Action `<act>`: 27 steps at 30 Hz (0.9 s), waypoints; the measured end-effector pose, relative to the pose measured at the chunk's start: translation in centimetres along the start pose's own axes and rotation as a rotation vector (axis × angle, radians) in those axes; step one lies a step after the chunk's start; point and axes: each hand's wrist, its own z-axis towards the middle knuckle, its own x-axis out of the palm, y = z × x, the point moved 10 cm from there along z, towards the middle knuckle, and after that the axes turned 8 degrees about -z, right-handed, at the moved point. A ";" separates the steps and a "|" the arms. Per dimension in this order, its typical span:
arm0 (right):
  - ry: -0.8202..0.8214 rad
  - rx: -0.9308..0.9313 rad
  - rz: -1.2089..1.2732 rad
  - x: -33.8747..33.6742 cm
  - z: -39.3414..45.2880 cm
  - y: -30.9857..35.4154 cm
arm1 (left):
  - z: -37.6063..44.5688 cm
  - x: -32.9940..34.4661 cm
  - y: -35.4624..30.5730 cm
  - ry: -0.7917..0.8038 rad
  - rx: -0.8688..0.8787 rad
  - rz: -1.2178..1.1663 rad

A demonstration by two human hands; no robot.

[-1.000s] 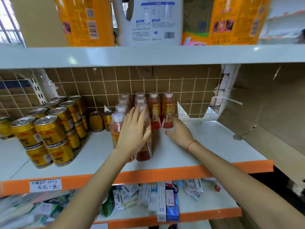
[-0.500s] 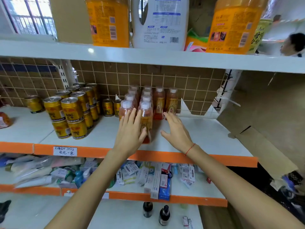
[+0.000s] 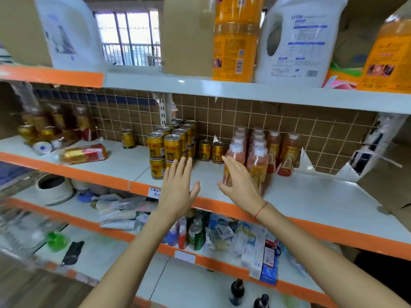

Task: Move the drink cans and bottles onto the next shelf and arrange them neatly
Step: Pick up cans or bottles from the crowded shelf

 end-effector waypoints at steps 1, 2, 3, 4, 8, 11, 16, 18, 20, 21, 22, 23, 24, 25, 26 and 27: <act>0.001 -0.007 0.015 0.6 0.5 1.3 | -0.2 -0.8 1.3 0.005 -0.009 0.003; 0.002 -0.011 0.024 1.1 1.0 2.7 | -0.5 -1.6 2.5 0.009 -0.015 0.010; 0.003 -0.016 0.029 1.6 1.4 4.0 | -0.7 -2.5 3.7 0.006 -0.018 0.021; 0.003 -0.019 0.035 2.2 1.8 5.4 | -0.9 -3.5 5.0 -0.004 -0.021 0.031; 0.016 -0.020 0.067 4.4 3.0 10.4 | -2.0 -6.5 10.2 0.002 -0.055 0.085; 0.000 0.000 0.099 5.6 3.7 13.4 | -3.2 -8.8 13.5 -0.047 -0.052 0.082; 0.003 -0.022 0.123 7.4 4.5 17.4 | -5.0 -11.3 18.4 -0.097 -0.109 0.064; 0.009 -0.038 0.133 7.9 4.8 18.7 | -5.4 -11.7 19.9 -0.099 -0.132 0.051; 0.022 -0.048 0.140 8.4 5.3 19.8 | -5.5 -12.1 21.0 -0.103 -0.152 0.043; 0.030 -0.055 0.137 8.7 5.7 20.3 | -5.4 -12.2 21.4 -0.104 -0.157 0.041; 0.039 -0.062 0.132 8.9 6.1 20.8 | -5.3 -12.4 21.8 -0.105 -0.159 0.041; 0.044 -0.071 0.128 9.2 6.5 21.2 | -5.1 -12.6 22.3 -0.109 -0.162 0.042; 0.043 -0.080 0.129 9.5 7.0 21.5 | -4.8 -12.7 22.8 -0.114 -0.165 0.039; 0.044 -0.089 0.133 9.8 7.6 21.9 | -4.6 -12.9 23.3 -0.124 -0.169 0.035; 0.046 -0.098 0.136 10.1 8.1 22.1 | -4.2 -13.0 23.8 -0.136 -0.173 0.032; 0.048 -0.108 0.134 10.5 8.7 22.3 | -3.9 -13.2 24.2 -0.148 -0.178 0.032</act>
